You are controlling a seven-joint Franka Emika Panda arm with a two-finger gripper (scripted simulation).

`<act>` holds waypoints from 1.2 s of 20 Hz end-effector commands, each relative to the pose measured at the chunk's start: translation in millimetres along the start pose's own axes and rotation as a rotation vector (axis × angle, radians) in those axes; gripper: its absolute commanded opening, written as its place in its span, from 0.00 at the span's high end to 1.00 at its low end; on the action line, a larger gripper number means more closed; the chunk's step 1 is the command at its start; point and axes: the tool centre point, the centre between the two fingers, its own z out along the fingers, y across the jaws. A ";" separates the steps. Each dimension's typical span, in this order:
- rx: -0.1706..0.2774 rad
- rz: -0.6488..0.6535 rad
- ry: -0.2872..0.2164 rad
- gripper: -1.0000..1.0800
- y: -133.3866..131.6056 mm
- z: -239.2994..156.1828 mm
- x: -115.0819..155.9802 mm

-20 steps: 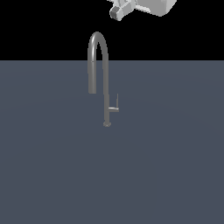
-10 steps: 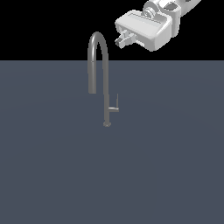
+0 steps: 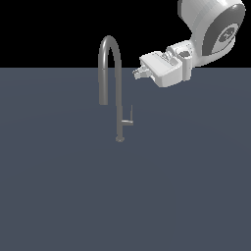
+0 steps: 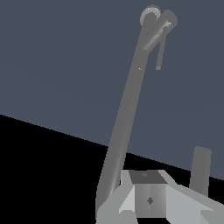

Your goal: Turn on the faucet by rotating a designated handle.

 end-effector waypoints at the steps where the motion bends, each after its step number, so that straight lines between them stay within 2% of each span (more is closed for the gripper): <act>1: 0.058 0.057 -0.047 1.00 -2.8 3.6 20.5; 7: 0.188 0.185 -0.151 1.00 -5.0 16.0 66.2; 13: 0.280 0.275 -0.225 1.00 -4.2 28.4 97.5; 18: 0.325 0.319 -0.262 1.00 -3.3 35.9 112.5; 24: 0.341 0.334 -0.275 1.00 -3.1 39.5 117.5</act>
